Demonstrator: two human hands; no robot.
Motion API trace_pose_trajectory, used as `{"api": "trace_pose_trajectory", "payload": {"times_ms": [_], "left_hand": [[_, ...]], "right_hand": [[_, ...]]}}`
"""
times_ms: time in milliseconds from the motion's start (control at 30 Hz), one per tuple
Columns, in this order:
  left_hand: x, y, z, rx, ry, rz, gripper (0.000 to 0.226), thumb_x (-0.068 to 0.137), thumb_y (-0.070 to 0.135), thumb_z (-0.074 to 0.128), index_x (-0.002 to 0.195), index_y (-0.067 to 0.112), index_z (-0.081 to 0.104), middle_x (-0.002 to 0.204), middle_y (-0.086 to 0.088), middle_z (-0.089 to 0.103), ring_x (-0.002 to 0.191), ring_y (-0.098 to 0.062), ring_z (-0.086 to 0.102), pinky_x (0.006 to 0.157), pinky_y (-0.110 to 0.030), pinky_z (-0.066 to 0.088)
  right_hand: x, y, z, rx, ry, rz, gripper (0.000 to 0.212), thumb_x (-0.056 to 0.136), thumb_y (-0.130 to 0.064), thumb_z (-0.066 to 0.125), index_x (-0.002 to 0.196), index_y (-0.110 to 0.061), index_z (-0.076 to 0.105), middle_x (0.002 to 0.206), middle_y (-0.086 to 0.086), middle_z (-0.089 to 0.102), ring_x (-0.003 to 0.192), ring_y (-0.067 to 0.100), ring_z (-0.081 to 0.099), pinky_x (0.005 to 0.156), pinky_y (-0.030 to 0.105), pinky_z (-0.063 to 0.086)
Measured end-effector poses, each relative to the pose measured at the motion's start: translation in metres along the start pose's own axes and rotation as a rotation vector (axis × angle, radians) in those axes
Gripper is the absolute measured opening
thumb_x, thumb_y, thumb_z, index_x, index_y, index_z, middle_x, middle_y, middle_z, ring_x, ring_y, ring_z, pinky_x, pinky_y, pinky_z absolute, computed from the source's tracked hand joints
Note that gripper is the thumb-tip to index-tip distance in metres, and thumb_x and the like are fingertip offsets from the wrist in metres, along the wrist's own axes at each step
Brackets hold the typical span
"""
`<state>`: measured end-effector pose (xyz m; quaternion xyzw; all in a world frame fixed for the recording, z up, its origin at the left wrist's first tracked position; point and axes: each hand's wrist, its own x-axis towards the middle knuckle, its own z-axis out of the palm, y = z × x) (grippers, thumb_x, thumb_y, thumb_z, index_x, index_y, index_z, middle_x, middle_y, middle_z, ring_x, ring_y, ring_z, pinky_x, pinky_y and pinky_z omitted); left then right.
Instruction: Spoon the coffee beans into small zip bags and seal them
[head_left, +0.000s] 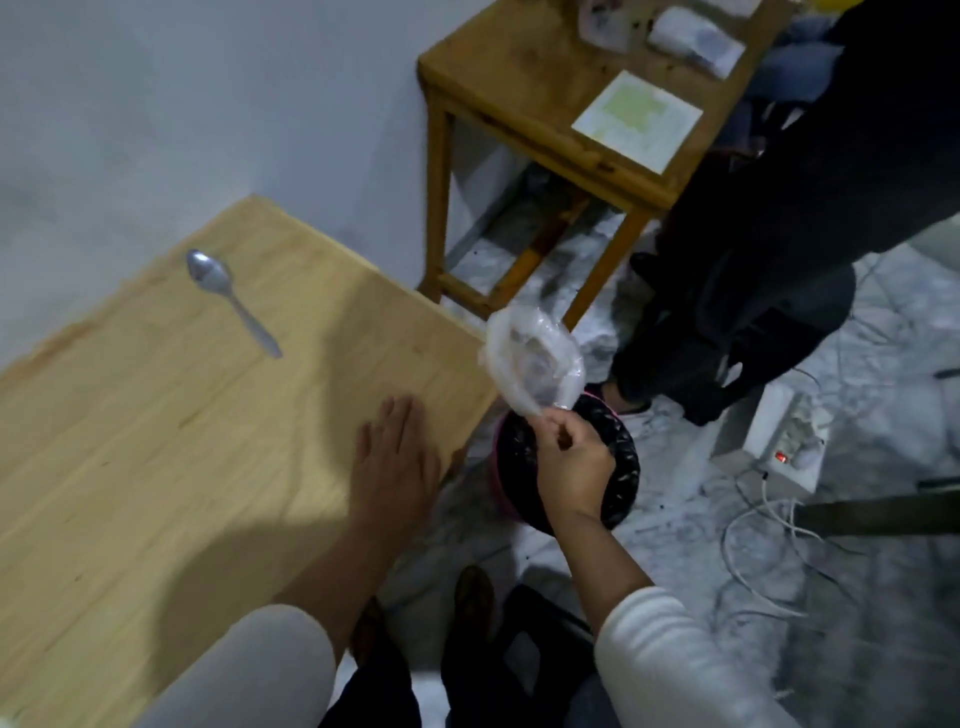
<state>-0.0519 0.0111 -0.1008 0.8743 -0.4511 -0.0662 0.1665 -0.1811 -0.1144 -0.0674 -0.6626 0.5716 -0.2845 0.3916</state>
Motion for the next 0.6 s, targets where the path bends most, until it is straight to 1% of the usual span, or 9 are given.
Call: {"api": "trace_pose_trajectory", "payload": {"times_ms": [33, 100, 167, 200, 267, 300, 400, 500, 600], "left_hand": [[-0.001, 0.002, 0.003, 0.009, 0.02, -0.01, 0.049, 0.087, 0.026, 0.04, 0.126, -0.001, 0.054, 0.133, -0.019, 0.053, 0.124, -0.034, 0.051, 0.095, -0.049, 0.042], [-0.001, 0.002, 0.008, 0.015, 0.042, 0.0, 0.049, 0.09, 0.027, 0.04, 0.129, -0.001, 0.052, 0.135, -0.02, 0.051, 0.127, -0.034, 0.047, 0.097, -0.052, 0.039], [-0.002, -0.001, 0.012, 0.011, 0.025, 0.028, 0.051, 0.092, 0.029, 0.039, 0.131, -0.001, 0.048, 0.138, -0.021, 0.047, 0.131, -0.036, 0.041, 0.099, -0.055, 0.034], [-0.001, 0.0, 0.011, 0.004, 0.012, 0.021, 0.051, 0.093, 0.03, 0.038, 0.133, 0.0, 0.046, 0.14, -0.021, 0.045, 0.133, -0.036, 0.037, 0.102, -0.056, 0.031], [0.001, 0.004, 0.01, -0.024, 0.007, -0.026, 0.054, 0.091, 0.032, 0.036, 0.136, 0.003, 0.044, 0.142, -0.018, 0.043, 0.137, -0.034, 0.032, 0.106, -0.055, 0.027], [0.002, 0.006, 0.009, -0.031, 0.014, -0.046, 0.055, 0.091, 0.032, 0.035, 0.137, 0.004, 0.043, 0.143, -0.018, 0.042, 0.137, -0.034, 0.032, 0.107, -0.054, 0.026], [-0.001, 0.011, 0.008, -0.012, 0.031, -0.054, 0.056, 0.09, 0.033, 0.032, 0.137, 0.004, 0.043, 0.144, -0.016, 0.042, 0.138, -0.031, 0.031, 0.109, -0.051, 0.025], [-0.001, 0.011, 0.009, 0.005, 0.046, -0.055, 0.057, 0.091, 0.034, 0.032, 0.138, 0.004, 0.042, 0.145, -0.014, 0.04, 0.139, -0.029, 0.029, 0.11, -0.05, 0.023], [-0.005, 0.013, 0.009, -0.004, 0.022, -0.069, 0.057, 0.092, 0.035, 0.03, 0.138, 0.004, 0.042, 0.145, -0.015, 0.041, 0.139, -0.029, 0.03, 0.11, -0.05, 0.023]], "right_hand": [[0.004, 0.012, -0.007, -0.014, 0.025, 0.017, 0.007, 0.082, -0.023, 0.069, 0.085, -0.017, 0.072, 0.078, 0.008, 0.067, 0.072, 0.02, 0.061, 0.074, 0.032, 0.051], [0.01, 0.033, -0.021, -0.032, 0.053, 0.049, 0.01, 0.084, -0.023, 0.068, 0.087, -0.015, 0.072, 0.079, 0.008, 0.067, 0.073, 0.021, 0.062, 0.073, 0.025, 0.047], [0.016, 0.052, -0.032, -0.049, 0.052, 0.081, 0.016, 0.085, -0.018, 0.066, 0.099, -0.011, 0.071, 0.086, 0.009, 0.07, 0.08, 0.023, 0.064, 0.074, 0.016, 0.043], [0.019, 0.059, -0.036, -0.059, 0.038, 0.103, 0.021, 0.086, -0.015, 0.065, 0.106, -0.011, 0.069, 0.09, 0.01, 0.07, 0.083, 0.022, 0.064, 0.078, 0.016, 0.043], [0.023, 0.071, -0.042, -0.076, 0.001, 0.156, 0.028, 0.088, -0.014, 0.061, 0.116, -0.012, 0.065, 0.095, 0.012, 0.07, 0.087, 0.023, 0.064, 0.086, 0.026, 0.048], [0.025, 0.076, -0.044, -0.094, -0.014, 0.177, 0.029, 0.089, -0.014, 0.06, 0.118, -0.012, 0.064, 0.097, 0.013, 0.069, 0.09, 0.025, 0.064, 0.087, 0.03, 0.048], [0.024, 0.09, -0.046, -0.15, -0.088, 0.212, 0.03, 0.091, -0.02, 0.057, 0.119, -0.012, 0.062, 0.105, 0.015, 0.069, 0.097, 0.028, 0.063, 0.086, 0.034, 0.048], [0.024, 0.098, -0.044, -0.17, -0.172, 0.23, 0.03, 0.092, -0.023, 0.055, 0.12, -0.014, 0.063, 0.114, 0.014, 0.066, 0.104, 0.029, 0.061, 0.09, 0.035, 0.048], [0.016, 0.108, -0.045, -0.334, -0.351, 0.225, 0.027, 0.093, -0.024, 0.052, 0.114, -0.013, 0.065, 0.114, 0.016, 0.064, 0.102, 0.033, 0.06, 0.085, 0.036, 0.047]]}}
